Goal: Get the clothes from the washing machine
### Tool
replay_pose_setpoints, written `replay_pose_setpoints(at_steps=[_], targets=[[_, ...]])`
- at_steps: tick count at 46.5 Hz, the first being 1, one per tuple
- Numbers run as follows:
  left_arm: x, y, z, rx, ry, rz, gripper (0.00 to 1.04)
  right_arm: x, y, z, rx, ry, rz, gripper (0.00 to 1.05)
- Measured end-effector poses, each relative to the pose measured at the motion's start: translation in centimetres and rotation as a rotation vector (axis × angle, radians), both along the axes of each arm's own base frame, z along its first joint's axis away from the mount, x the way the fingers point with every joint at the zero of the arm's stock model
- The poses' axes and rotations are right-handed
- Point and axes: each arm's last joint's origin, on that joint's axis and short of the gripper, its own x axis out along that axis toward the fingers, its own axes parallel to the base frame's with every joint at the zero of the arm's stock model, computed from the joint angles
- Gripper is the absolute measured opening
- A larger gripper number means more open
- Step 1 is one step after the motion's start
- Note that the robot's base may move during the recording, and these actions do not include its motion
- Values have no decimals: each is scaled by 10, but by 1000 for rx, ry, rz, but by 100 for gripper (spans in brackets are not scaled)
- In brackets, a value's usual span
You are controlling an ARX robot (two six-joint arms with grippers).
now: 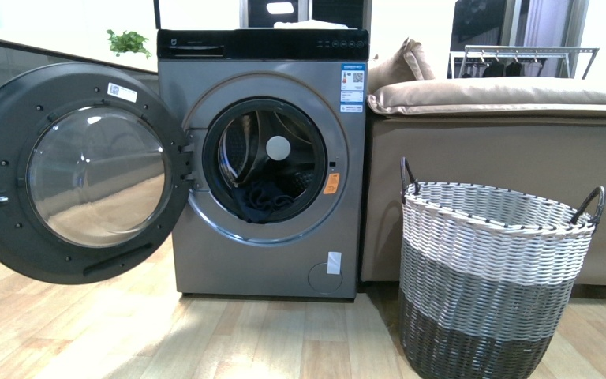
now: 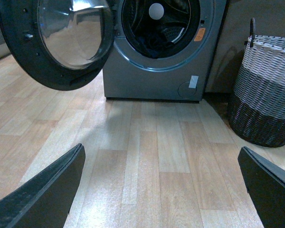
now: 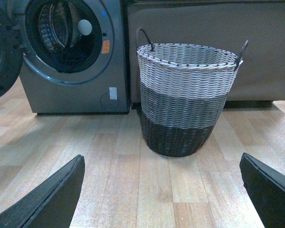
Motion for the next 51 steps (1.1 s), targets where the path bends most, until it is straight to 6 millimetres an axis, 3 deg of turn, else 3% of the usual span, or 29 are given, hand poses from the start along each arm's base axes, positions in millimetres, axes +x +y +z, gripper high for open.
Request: replay_pose_setpoints(at_steps=[51], targets=[[0,0,0,0,0,0,98,0,0,0,0,0,0,97]])
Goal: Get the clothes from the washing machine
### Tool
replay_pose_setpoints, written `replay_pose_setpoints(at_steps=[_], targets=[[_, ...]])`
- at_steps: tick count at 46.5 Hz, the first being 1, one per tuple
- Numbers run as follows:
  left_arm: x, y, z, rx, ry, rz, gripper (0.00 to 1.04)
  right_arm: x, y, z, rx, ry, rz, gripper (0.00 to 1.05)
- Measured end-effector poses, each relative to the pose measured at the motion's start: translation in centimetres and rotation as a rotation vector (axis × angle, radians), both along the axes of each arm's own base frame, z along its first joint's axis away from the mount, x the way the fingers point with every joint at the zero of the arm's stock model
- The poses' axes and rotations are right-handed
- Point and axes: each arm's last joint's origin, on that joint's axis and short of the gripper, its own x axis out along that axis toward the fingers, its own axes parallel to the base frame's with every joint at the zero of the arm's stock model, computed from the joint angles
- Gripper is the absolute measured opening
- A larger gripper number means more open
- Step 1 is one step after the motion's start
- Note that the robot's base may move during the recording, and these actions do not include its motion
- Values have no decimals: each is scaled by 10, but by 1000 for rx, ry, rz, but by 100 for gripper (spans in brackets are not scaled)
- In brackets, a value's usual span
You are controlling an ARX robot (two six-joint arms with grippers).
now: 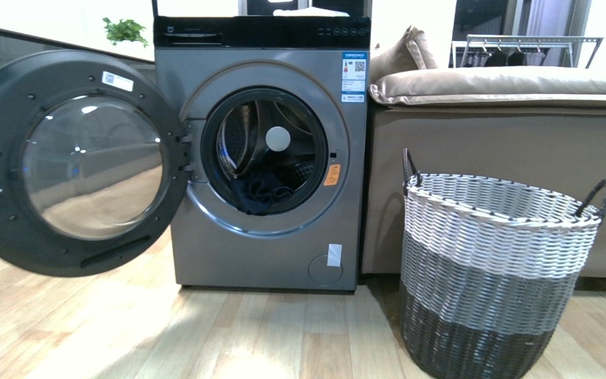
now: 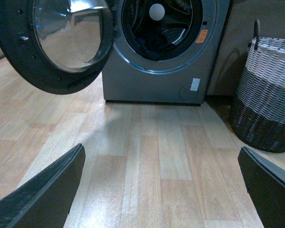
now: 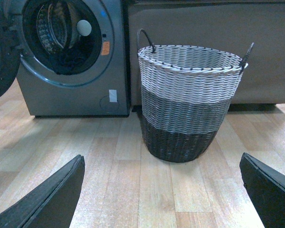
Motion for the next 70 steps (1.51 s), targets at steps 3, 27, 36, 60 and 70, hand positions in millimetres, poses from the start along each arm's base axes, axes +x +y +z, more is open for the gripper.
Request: replay_pose_setpoints(at_steps=[3,27,36,60,70], targets=[[0,0,0,0,0,0,98,0,0,0,0,0,0,97],[0,0,0,0,1,-1,98,0,0,0,0,0,-2,97],[0,0,0,0,0,3,98,0,0,0,0,0,0,97],[0,0,0,0,1,0,98,0,0,0,0,0,0,97],[0,0,0,0,0,0,98,0,0,0,0,0,0,97]])
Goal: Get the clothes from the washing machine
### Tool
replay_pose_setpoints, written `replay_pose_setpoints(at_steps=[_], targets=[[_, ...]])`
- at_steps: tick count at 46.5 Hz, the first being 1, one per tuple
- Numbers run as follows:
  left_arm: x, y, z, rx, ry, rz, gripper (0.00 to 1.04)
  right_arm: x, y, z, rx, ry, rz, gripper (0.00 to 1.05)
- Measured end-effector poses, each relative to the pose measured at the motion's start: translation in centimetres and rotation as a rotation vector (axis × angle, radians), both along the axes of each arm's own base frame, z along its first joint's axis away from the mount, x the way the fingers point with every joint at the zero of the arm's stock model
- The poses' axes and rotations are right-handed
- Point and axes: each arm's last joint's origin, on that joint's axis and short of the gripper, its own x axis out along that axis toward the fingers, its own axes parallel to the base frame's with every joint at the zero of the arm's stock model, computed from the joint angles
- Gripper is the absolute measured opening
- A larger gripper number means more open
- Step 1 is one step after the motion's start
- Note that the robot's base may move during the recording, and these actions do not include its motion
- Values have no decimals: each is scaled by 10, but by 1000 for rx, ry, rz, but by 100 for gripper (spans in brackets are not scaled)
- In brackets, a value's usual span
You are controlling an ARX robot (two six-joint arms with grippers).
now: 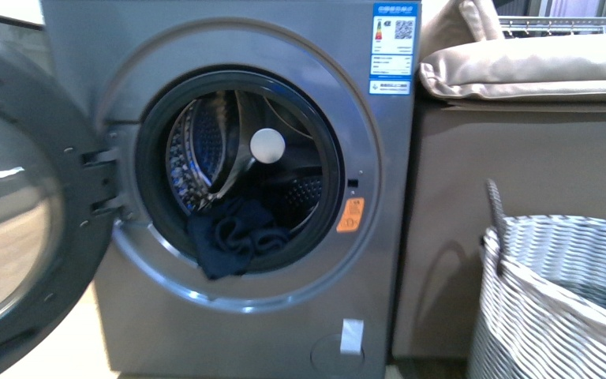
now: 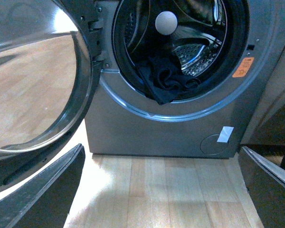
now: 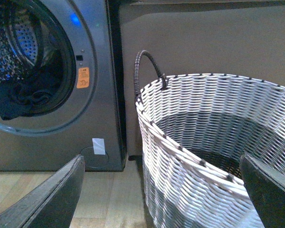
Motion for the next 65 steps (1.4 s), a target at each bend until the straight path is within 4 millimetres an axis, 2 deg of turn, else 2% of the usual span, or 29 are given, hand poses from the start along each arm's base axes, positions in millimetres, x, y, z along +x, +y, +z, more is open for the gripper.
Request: replay_pose_setpoints(at_steps=[46,48,52,59,65], targets=[[0,0,0,0,2,-1,98,0,0,0,0,0,0,97],[0,0,-1,-35,36,-61,98,0,0,0,0,0,0,97],[4,-1,-1,-112,100,-189,98,0,0,0,0,0,0,97],[15,3,18,-136,66,-201,98,0,0,0,0,0,0,97],[39,5,34,-135,45,-197,98,0,0,0,0,0,-1,97]])
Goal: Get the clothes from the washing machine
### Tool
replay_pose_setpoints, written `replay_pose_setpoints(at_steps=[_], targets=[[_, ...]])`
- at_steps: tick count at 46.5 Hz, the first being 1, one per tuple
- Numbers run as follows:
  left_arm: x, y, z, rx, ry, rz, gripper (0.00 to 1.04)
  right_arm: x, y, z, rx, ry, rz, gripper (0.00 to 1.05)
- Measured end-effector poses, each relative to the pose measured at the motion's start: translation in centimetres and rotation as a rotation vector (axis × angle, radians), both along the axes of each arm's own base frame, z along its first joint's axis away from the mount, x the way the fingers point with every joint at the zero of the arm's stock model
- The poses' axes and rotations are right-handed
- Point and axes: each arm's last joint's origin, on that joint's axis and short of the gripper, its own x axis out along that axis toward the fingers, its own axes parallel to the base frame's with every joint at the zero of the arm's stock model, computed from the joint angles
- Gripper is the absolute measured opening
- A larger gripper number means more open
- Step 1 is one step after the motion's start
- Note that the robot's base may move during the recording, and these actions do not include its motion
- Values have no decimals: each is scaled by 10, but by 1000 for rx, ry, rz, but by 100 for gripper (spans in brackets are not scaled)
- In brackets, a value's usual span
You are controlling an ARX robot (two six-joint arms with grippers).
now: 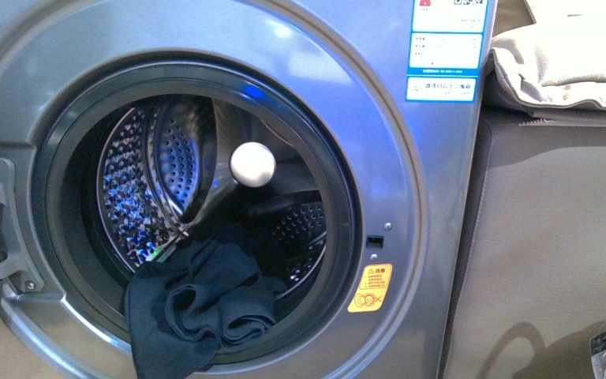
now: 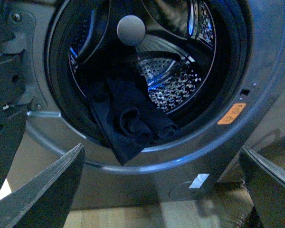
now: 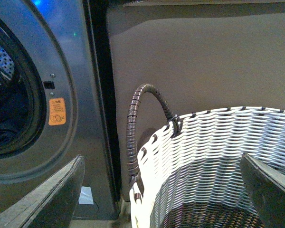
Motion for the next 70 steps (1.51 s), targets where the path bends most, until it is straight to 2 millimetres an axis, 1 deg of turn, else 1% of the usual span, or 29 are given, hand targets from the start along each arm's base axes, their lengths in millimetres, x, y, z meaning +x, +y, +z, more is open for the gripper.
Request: replay_pose_setpoints(at_steps=[5,9,10,11,20,21,31,39,43,45,48,52,54,61,64,66,70], targets=[[29,-4,8,10,6,-16,98,0,0,0,0,0,1,97],[57,-9,12,35,22,-18,98,0,0,0,0,0,0,97],[67,-10,12,34,33,-24,98,0,0,0,0,0,0,97],[80,-13,10,40,54,-21,98,0,0,0,0,0,0,97],[131,-22,-3,72,138,-13,98,0,0,0,0,0,0,97],[134,-22,-4,73,141,-12,98,0,0,0,0,0,0,97],[185,-28,-16,95,188,-15,98,0,0,0,0,0,0,97],[218,-33,-22,115,222,-22,98,0,0,0,0,0,0,97],[237,-39,-24,128,241,-32,98,0,0,0,0,0,0,97],[252,-43,-25,143,252,-33,98,0,0,0,0,0,0,97],[268,-48,-26,156,266,-35,98,0,0,0,0,0,0,97],[285,-54,-26,166,277,-32,98,0,0,0,0,0,0,97],[297,-58,-27,171,288,-25,98,0,0,0,0,0,0,97],[324,-68,-32,181,327,-30,98,0,0,0,0,0,0,97],[331,-73,-36,186,347,-34,98,0,0,0,0,0,0,97],[341,-80,-42,190,386,-61,98,0,0,0,0,0,0,97],[353,-90,-51,209,455,-91,98,0,0,0,0,0,0,97]])
